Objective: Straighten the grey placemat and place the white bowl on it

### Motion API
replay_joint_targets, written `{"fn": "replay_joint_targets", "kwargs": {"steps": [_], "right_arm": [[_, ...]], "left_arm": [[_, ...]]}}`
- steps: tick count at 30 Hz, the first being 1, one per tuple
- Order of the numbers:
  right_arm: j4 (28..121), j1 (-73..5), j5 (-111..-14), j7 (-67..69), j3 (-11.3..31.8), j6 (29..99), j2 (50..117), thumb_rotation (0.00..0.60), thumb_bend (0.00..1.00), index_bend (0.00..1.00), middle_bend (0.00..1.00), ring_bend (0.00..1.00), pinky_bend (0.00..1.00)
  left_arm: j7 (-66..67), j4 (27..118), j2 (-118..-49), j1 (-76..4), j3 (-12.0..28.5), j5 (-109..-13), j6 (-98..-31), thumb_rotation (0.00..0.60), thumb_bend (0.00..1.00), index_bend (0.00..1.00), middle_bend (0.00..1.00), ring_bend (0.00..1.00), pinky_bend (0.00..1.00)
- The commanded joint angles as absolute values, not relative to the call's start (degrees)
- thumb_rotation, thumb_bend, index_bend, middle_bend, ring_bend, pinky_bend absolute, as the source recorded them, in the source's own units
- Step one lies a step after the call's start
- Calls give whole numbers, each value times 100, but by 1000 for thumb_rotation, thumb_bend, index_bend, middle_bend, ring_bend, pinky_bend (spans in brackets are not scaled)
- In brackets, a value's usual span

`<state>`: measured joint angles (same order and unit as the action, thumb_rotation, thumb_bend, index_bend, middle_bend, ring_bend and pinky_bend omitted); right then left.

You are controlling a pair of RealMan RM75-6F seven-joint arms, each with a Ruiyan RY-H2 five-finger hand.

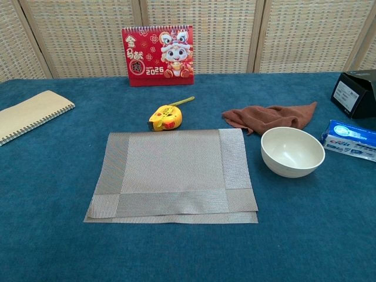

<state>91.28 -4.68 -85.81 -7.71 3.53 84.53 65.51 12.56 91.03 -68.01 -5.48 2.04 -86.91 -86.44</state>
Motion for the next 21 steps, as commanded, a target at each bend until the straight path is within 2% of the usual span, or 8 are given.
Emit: {"fn": "replay_joint_targets", "kwargs": {"steps": [1, 21], "right_arm": [[9137, -469, -8582, -781, 349, 8449, 6546, 600, 91, 54, 0, 0, 0], [9138, -448, -8556, -778, 330, 8436, 6533, 600, 90, 54, 0, 0, 0]], "left_arm": [[1239, 9081, -6816, -548, 209, -8718, -8670, 600, 193, 0, 0, 0, 0], [1084, 8926, -6949, -663, 154, -8832, -8495, 600, 193, 0, 0, 0, 0]]}}
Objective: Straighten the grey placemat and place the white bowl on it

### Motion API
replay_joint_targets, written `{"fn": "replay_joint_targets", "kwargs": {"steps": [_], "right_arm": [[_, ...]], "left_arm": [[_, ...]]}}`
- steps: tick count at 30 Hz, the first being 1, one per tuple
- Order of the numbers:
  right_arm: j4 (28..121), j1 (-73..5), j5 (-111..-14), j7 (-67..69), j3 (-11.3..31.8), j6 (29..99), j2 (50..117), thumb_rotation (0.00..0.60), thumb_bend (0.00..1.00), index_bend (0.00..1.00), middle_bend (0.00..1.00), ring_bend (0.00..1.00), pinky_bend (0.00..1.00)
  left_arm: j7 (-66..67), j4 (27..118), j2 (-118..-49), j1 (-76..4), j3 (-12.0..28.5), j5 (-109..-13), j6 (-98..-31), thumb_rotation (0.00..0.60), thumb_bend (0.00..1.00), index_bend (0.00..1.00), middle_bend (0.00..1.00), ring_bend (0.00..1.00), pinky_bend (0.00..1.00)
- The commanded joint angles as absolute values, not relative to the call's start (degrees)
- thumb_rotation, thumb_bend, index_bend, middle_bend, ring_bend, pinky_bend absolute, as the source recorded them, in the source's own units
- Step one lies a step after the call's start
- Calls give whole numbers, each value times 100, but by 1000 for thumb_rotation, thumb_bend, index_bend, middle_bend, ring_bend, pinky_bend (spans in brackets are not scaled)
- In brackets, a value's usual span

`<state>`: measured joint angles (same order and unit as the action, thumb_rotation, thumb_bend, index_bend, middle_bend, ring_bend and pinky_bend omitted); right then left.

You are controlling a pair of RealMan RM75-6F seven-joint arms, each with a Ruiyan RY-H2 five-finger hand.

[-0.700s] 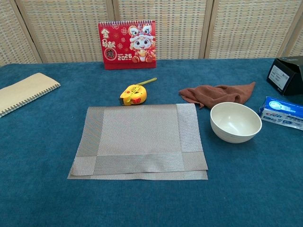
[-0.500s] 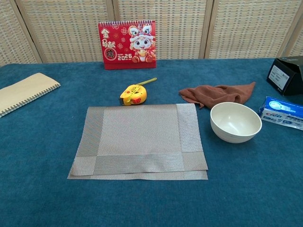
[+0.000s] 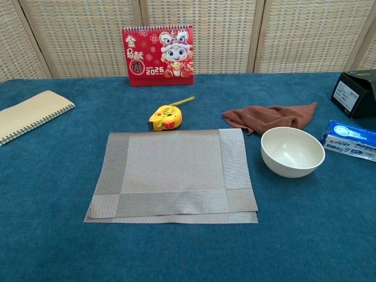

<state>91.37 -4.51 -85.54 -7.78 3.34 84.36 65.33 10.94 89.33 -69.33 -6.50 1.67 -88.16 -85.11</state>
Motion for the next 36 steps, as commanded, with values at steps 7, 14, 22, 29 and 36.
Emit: {"fn": "replay_joint_targets", "kwargs": {"steps": [7, 14, 22, 29, 36], "right_arm": [[9140, -453, -8605, -797, 286, 8405, 6555, 600, 90, 54, 0, 0, 0], [9141, -460, -8614, -793, 260, 8363, 6570, 600, 90, 54, 0, 0, 0], [9163, -456, -8600, -692, 271, 8363, 6533, 600, 91, 54, 0, 0, 0], [9190, -456, -8541, -514, 311, 8353, 6457, 600, 90, 54, 0, 0, 0], [9194, -459, -8513, -375, 338, 8346, 6410, 600, 91, 54, 0, 0, 0]], "left_arm": [[1098, 8828, -7137, -767, 27, -9015, -8318, 600, 193, 36, 0, 0, 0], [1367, 8773, -7427, -1001, -68, -9087, -7866, 600, 244, 194, 0, 0, 0], [1875, 8568, -8017, -1411, -73, -9114, -7238, 600, 313, 308, 0, 0, 0], [2186, 8451, -8472, -1703, -48, -8885, -6683, 600, 392, 302, 0, 0, 0], [2373, 8243, -8874, -1853, -21, -8824, -6541, 600, 392, 440, 0, 0, 0]]}}
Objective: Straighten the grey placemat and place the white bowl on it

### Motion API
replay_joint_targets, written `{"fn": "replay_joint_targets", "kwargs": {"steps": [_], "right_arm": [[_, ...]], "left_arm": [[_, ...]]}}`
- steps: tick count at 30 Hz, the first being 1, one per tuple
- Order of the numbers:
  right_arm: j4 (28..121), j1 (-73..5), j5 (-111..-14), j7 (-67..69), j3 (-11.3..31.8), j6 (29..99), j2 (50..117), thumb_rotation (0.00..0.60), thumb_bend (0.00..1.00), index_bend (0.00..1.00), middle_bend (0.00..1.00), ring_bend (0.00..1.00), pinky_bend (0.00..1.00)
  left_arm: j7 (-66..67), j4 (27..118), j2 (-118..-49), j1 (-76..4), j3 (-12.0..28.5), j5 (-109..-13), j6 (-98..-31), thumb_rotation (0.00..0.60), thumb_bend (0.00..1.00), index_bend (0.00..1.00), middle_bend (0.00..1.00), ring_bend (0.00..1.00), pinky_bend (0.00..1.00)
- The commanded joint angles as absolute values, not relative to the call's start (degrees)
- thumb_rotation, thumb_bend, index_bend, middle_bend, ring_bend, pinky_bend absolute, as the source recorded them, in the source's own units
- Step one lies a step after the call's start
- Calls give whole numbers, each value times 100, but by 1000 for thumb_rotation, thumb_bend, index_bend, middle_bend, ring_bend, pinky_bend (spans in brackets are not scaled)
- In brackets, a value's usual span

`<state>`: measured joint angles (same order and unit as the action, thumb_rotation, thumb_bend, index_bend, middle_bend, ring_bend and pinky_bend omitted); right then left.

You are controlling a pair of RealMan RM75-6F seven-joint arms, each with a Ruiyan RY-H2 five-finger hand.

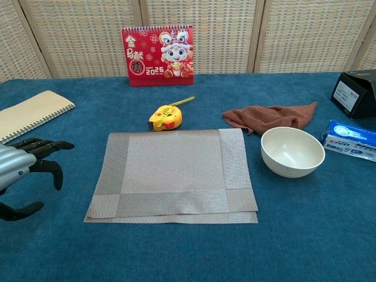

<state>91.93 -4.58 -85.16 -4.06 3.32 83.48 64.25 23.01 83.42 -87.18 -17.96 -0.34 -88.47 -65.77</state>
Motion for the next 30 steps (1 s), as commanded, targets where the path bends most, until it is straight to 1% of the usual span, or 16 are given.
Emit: {"fn": "replay_joint_targets", "kwargs": {"steps": [1, 9, 14, 30], "right_arm": [[9195, -459, -8515, -365, 339, 8348, 6406, 600, 90, 54, 0, 0, 0], [9211, -458, -8524, -281, 342, 8352, 6374, 600, 91, 54, 0, 0, 0], [9210, -459, -8492, -243, 355, 8339, 6365, 600, 91, 54, 0, 0, 0], [9249, -452, -8510, -104, 359, 8355, 6306, 600, 91, 54, 0, 0, 0]], "left_arm": [[2381, 8220, -8912, -1863, -20, -8824, -6541, 600, 392, 442, 0, 0, 0], [2509, 7866, -9394, -2002, -2, -8807, -6504, 600, 392, 436, 0, 0, 0], [2544, 7779, -9568, -2060, 9, -8763, -6456, 600, 392, 376, 0, 0, 0], [2607, 7682, -9848, -2128, -117, -8780, -6521, 600, 392, 430, 0, 0, 0]]}}
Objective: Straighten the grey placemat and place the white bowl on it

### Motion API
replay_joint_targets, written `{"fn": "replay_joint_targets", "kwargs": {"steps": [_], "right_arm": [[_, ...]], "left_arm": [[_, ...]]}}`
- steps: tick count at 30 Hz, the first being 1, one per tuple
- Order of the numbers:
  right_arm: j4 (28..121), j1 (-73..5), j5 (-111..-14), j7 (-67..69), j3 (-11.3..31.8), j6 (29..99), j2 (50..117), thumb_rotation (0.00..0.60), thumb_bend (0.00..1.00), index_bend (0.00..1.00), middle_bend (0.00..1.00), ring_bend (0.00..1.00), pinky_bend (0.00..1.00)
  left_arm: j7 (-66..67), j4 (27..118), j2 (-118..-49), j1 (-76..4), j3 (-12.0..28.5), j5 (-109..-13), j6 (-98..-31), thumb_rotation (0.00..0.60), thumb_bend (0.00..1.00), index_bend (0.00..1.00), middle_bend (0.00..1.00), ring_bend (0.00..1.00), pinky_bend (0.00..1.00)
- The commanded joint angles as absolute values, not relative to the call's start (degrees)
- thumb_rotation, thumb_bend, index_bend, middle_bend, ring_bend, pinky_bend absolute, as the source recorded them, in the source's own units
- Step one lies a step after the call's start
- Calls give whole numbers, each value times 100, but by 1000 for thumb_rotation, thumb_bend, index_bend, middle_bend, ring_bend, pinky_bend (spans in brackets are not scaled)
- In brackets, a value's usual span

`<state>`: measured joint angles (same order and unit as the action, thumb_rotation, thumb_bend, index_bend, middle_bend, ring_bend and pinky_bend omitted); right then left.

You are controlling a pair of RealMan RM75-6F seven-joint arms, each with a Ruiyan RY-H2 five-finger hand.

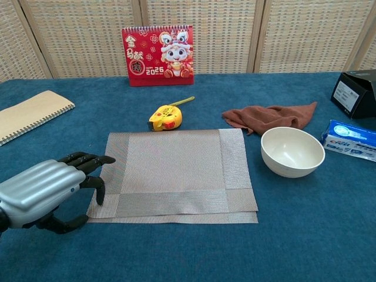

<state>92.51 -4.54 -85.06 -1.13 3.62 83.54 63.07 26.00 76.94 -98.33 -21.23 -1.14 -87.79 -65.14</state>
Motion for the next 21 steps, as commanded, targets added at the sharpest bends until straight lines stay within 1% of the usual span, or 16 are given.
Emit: {"fn": "replay_joint_targets", "kwargs": {"steps": [1, 15, 21], "right_arm": [[9249, -451, -8513, -94, 358, 8356, 6304, 600, 91, 54, 0, 0, 0], [9272, -466, -8496, 14, 343, 8284, 6272, 600, 91, 54, 0, 0, 0], [9280, -466, -8505, 26, 338, 8285, 6266, 600, 90, 54, 0, 0, 0]], "left_arm": [[2615, 7669, -9864, -2132, -117, -8777, -6524, 600, 392, 431, 0, 0, 0], [2736, 7419, -10138, -2182, -118, -8742, -6596, 600, 406, 480, 0, 0, 0], [2735, 7365, -10168, -2181, -131, -8737, -6642, 600, 410, 531, 0, 0, 0]]}}
